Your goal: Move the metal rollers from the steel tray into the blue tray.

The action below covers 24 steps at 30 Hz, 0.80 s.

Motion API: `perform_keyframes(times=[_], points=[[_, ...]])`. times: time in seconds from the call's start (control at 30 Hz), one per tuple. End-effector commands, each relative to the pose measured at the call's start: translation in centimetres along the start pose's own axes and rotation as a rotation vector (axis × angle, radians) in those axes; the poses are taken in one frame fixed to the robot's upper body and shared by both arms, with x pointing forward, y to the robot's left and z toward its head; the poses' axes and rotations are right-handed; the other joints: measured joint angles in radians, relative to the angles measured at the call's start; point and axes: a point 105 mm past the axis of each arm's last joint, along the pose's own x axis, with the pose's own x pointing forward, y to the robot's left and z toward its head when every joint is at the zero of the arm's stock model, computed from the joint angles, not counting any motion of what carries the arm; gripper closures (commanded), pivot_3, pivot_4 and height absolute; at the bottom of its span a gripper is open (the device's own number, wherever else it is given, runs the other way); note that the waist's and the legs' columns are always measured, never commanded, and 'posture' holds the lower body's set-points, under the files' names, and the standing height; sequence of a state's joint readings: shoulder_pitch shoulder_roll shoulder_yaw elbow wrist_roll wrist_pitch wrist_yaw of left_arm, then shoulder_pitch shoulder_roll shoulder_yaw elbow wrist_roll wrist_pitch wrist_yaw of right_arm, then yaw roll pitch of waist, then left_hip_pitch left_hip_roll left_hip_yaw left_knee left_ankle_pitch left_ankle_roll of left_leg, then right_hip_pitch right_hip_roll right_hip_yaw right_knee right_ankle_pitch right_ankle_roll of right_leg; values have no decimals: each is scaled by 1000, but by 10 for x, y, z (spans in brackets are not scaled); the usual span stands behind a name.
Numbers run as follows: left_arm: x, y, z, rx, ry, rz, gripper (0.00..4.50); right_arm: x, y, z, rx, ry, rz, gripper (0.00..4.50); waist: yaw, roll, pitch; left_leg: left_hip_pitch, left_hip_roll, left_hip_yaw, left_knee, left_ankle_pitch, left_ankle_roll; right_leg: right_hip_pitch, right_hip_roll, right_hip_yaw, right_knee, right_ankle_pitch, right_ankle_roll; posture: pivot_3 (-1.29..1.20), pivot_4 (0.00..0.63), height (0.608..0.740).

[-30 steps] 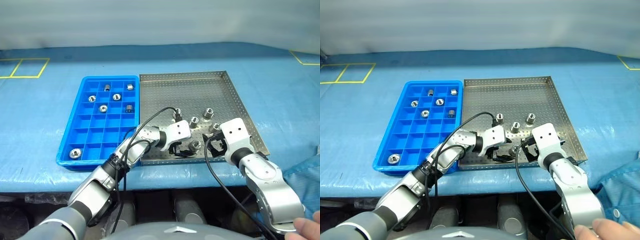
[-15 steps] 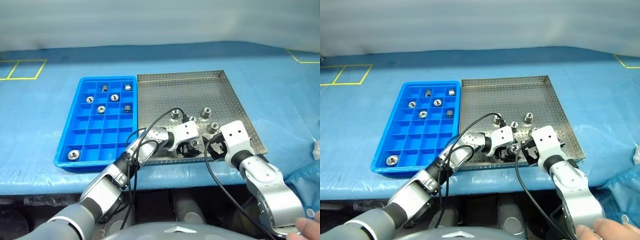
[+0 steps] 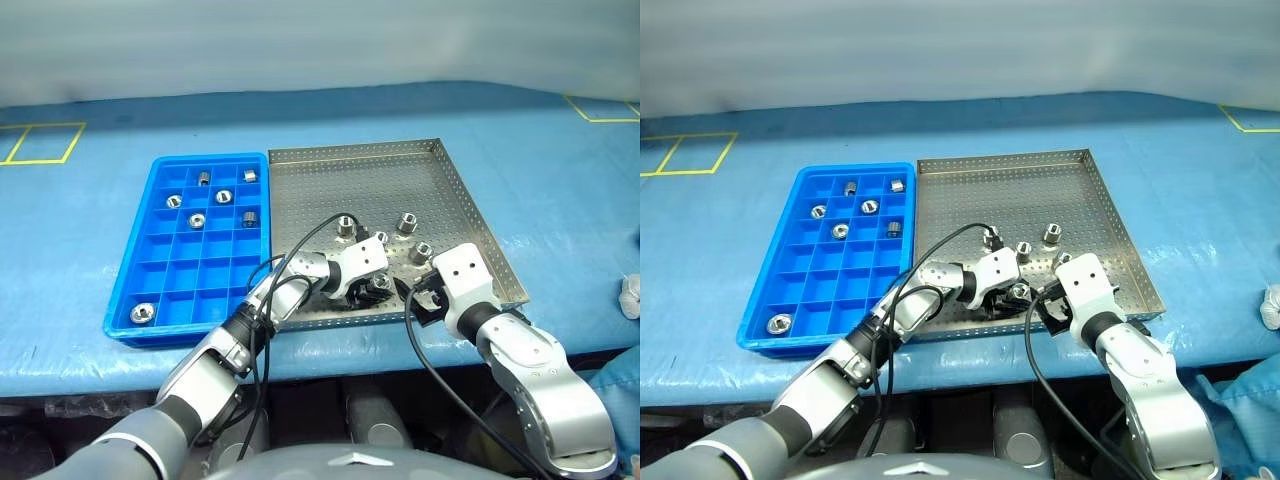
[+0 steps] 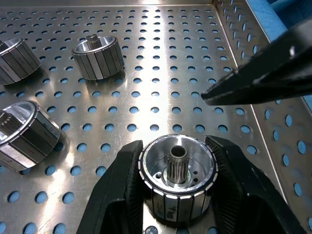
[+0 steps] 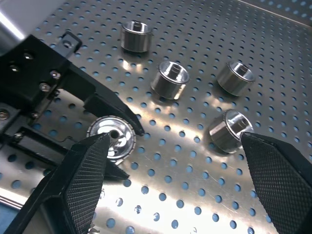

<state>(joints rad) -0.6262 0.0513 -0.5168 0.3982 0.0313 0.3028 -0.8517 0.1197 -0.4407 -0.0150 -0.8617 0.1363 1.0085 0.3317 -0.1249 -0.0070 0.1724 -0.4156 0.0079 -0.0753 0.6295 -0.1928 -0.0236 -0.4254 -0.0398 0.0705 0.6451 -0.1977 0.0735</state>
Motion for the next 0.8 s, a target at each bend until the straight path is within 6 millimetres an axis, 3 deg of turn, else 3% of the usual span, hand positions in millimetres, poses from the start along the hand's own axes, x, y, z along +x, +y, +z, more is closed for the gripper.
perform_keyframes(times=[0.03, 0.2, 0.33, 0.5, 0.8], points=[[-16, 12, 31, 38, -108, 59, 2786, -9, 10, 23, -19, -123, 114, 0, 1, 0, 0, 0, 0, 0, 0, 0, 0, 0, 0, 0, 0, 0, 0, -113, 150, 740], [-54, 32, 44, 80, -139, 211, 2786, -15, 32, 35, 14, -207, 351, 0, 4, 0, 0, 1, 1, 0, 0, 0, 0, 1, 1, 0, 0, 0, 0, -66, 150, 740], [-89, 37, 44, 84, -119, 338, 2786, -8, 46, 38, 42, -221, 467, 0, 12, 0, 0, 3, 2, -1, 0, 0, 0, 3, 1, 0, 0, 0, 0, 12, 150, 740], [-131, 38, 26, 37, -35, 545, 2786, 8, 56, 40, 43, -201, 564, 0, 49, -1, 1, 4, 2, -1, 0, 0, 0, 5, 1, 0, 0, 0, 0, 123, 150, 740], [-228, 56, -18, -175, 110, 1132, 2786, 35, 65, 47, 2, -190, 606, 0, 135, -4, 2, 3, 2, -5, 0, 0, 0, 5, 2, -4, -1, 0, 0, 274, 150, 740]])
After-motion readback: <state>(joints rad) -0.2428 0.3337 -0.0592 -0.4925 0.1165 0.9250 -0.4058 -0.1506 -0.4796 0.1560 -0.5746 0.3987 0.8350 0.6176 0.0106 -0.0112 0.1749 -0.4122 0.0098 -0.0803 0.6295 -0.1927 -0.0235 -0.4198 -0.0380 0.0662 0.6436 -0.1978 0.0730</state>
